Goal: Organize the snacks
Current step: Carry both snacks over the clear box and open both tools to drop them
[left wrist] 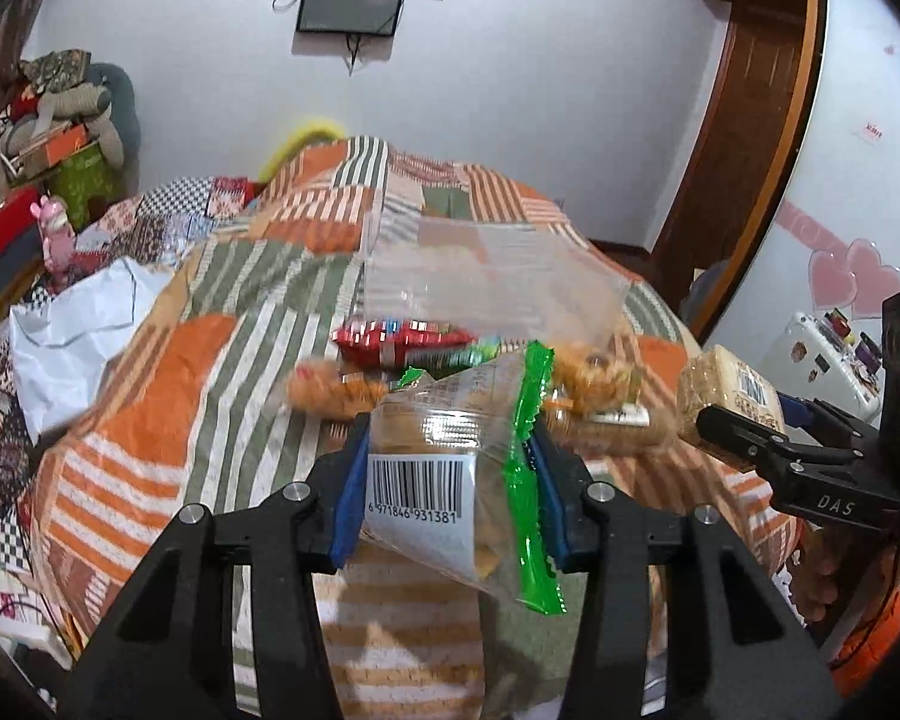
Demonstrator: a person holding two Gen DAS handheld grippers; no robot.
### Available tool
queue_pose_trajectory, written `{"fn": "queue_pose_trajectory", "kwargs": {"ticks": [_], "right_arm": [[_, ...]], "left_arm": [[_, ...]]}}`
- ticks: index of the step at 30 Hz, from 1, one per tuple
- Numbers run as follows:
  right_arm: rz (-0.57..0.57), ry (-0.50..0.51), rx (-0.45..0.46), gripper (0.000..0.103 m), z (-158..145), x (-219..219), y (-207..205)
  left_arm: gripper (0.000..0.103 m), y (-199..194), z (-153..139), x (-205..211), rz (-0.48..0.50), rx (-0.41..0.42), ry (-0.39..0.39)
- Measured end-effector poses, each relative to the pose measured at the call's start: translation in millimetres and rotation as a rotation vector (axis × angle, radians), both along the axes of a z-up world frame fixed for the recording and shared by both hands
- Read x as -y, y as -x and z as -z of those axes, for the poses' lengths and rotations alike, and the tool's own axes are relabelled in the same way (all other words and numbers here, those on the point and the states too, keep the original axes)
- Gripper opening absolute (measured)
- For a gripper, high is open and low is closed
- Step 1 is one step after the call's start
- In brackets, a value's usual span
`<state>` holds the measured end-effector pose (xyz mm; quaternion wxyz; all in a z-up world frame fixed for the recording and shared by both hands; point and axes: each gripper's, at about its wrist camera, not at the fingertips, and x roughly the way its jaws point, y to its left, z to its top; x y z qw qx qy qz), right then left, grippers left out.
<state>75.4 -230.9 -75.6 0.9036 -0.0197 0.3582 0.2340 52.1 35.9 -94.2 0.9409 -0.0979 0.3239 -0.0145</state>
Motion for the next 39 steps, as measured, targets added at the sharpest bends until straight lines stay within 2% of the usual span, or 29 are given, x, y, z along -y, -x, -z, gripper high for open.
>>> {"fn": "queue_pose_trajectory", "kwargs": {"ticks": [11,20,29,39], "right_arm": [[0.028,-0.019,0.087,0.087,-23,-3,-26],[0.039,-0.009,0.151,0.087,-35,-14,-54],[0.038,-0.017,0.156,0.087,-34,-27,-92],[0.014,0.026,0.117,0.087,-19,-36,-125]], "left_arm": [[0.047,-36,-23,-4,0.009,0.061,-0.013],[0.047,-80,-37,-6,0.016,0.112,-0.061],[0.047,-128,-39,-4,0.032,0.134,-0.101],[0.047,-181,-28,-4,0.052,0.106,-0.078]]}}
